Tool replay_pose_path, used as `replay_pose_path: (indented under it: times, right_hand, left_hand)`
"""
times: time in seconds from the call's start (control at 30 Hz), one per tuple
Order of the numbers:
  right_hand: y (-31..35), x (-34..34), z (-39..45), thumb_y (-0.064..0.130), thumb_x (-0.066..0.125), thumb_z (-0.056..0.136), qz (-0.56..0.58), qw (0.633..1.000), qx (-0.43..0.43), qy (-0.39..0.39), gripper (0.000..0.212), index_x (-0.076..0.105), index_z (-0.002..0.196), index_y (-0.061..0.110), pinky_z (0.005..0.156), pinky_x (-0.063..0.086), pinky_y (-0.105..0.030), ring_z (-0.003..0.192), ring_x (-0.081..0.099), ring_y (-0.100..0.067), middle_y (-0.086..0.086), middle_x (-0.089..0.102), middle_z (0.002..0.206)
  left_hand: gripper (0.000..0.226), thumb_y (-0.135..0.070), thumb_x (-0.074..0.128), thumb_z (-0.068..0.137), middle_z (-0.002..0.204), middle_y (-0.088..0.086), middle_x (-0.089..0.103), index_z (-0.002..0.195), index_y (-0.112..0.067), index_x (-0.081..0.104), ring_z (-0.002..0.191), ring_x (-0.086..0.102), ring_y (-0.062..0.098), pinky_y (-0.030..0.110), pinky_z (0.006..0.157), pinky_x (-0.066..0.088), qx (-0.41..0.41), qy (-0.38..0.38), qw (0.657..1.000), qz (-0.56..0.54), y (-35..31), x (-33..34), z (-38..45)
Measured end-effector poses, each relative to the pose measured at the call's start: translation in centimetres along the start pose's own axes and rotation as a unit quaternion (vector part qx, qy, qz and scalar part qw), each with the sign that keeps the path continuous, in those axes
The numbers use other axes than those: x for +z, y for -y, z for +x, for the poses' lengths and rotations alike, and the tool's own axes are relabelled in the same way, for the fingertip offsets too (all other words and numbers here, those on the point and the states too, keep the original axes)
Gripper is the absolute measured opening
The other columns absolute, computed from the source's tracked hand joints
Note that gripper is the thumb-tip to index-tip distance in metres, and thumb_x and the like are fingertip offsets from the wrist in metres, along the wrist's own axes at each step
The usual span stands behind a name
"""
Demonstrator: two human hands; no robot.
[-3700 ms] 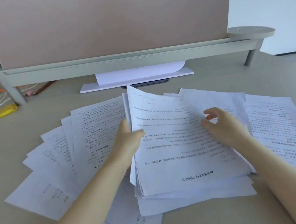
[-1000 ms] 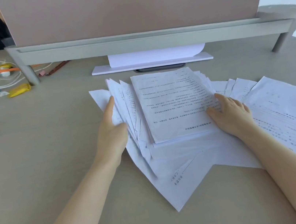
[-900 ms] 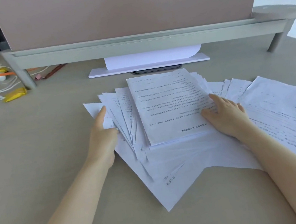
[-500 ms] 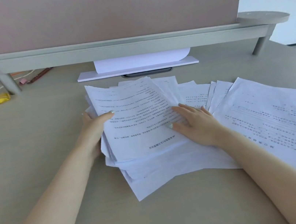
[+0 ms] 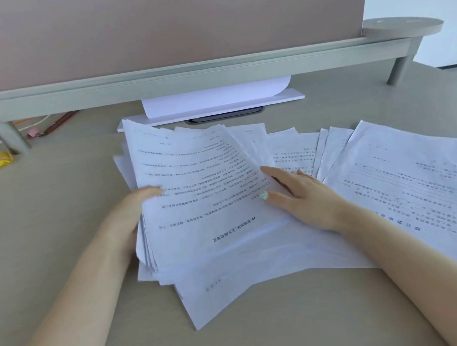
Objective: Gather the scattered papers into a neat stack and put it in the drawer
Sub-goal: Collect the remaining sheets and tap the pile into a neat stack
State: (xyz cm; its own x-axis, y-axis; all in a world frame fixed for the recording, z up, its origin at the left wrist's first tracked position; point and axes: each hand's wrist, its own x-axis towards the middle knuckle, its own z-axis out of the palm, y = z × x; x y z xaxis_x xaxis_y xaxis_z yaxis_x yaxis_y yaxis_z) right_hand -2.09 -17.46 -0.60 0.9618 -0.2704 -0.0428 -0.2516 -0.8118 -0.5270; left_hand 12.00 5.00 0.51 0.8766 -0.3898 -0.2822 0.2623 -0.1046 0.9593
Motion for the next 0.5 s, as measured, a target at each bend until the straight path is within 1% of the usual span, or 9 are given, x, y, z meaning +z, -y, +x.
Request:
replay_pose_path:
  times: [0.07,0.1,0.17,0.2,0.27,0.3,0.37,0.43,0.5]
  right_hand:
    - [-0.3,0.0,0.1,0.047,0.042,0.093,-0.001,1.000,-0.005,0.001,0.059,0.023,0.147,0.033,0.114,0.012,-0.026,0.143,0.023,-0.014,0.010,0.033,0.153]
    - [-0.5,0.0,0.2,0.048,0.043,0.092,0.012,1.000,-0.004,0.004,0.059,0.024,0.147,0.035,0.116,0.014,-0.028,0.143,0.024,-0.014,0.011,0.034,0.152]
    - [-1.0,-0.1,0.3,0.054,0.044,0.088,0.057,0.998,0.007,0.013,0.060,0.026,0.144,0.042,0.117,0.019,-0.035,0.143,0.025,-0.015,0.014,0.036,0.151]
    - [-1.2,-0.2,0.3,0.059,0.045,0.084,0.085,0.996,0.014,0.014,0.063,0.028,0.142,0.045,0.116,0.021,-0.037,0.141,0.028,-0.013,0.016,0.037,0.150]
    - [-1.3,-0.4,0.1,0.066,0.044,0.075,0.143,0.989,0.026,0.006,0.068,0.031,0.139,0.048,0.115,0.024,-0.037,0.138,0.033,-0.008,0.018,0.040,0.148]
    - [-1.4,-0.4,0.1,0.064,0.044,0.078,0.157,0.987,0.027,-0.003,0.065,0.032,0.140,0.047,0.116,0.024,-0.035,0.137,0.034,-0.006,0.018,0.040,0.148]
    - [-1.5,-0.2,0.1,0.054,0.040,0.091,0.116,0.992,0.037,-0.023,0.056,0.029,0.144,0.039,0.115,0.019,-0.029,0.139,0.031,-0.007,0.015,0.036,0.150]
    - [-1.9,0.1,0.3,0.049,0.030,0.097,0.008,0.998,0.049,-0.039,0.056,0.022,0.149,0.030,0.118,0.008,-0.028,0.145,0.018,-0.008,0.012,0.024,0.156]
    - [-2.4,0.0,0.4,0.051,0.023,0.097,-0.056,0.996,0.067,-0.033,0.060,0.016,0.151,0.026,0.119,0.000,-0.030,0.147,0.007,-0.007,0.010,0.013,0.160]
  left_hand:
    - [0.015,-0.014,0.052,0.089,0.060,-0.001,0.073,0.083,-0.016,0.065,0.049,0.069,0.013,0.019,0.045,0.053,-0.041,0.029,0.998,0.032,-0.2,-0.4,0.2]
    - [0.013,-0.016,0.053,0.089,0.070,0.001,0.075,0.087,-0.016,0.066,0.058,0.070,0.016,0.023,0.051,0.054,-0.049,0.033,0.997,0.042,-0.3,-0.4,0.3]
    - [0.014,-0.017,0.055,0.089,0.091,0.002,0.072,0.099,-0.016,0.065,0.078,0.067,0.018,0.028,0.067,0.051,-0.045,0.042,0.996,0.068,-0.5,0.0,0.4]
    - [0.018,-0.014,0.055,0.089,0.095,0.004,0.069,0.105,-0.014,0.064,0.081,0.065,0.020,0.030,0.070,0.049,-0.046,0.044,0.996,0.067,-0.5,0.3,0.6]
    - [0.025,-0.005,0.053,0.089,0.099,0.007,0.067,0.111,-0.014,0.060,0.081,0.062,0.019,0.030,0.071,0.047,-0.041,0.035,0.995,0.085,0.0,0.6,1.2]
    - [0.026,-0.002,0.052,0.089,0.100,0.006,0.066,0.111,-0.014,0.058,0.079,0.060,0.017,0.028,0.070,0.046,-0.032,0.030,0.994,0.098,0.1,0.8,1.4]
    - [0.029,0.001,0.052,0.089,0.103,0.005,0.064,0.114,-0.014,0.057,0.082,0.057,0.017,0.025,0.073,0.042,-0.016,0.011,0.992,0.125,0.1,0.8,1.4]
    - [0.036,0.002,0.054,0.088,0.117,0.006,0.061,0.123,-0.008,0.055,0.098,0.054,0.023,0.029,0.090,0.041,-0.004,0.008,0.992,0.125,0.4,-0.2,1.9]
    - [0.040,0.001,0.056,0.087,0.128,0.006,0.056,0.127,-0.004,0.053,0.115,0.050,0.025,0.032,0.105,0.033,-0.002,-0.001,0.991,0.130,0.4,-1.6,2.1]
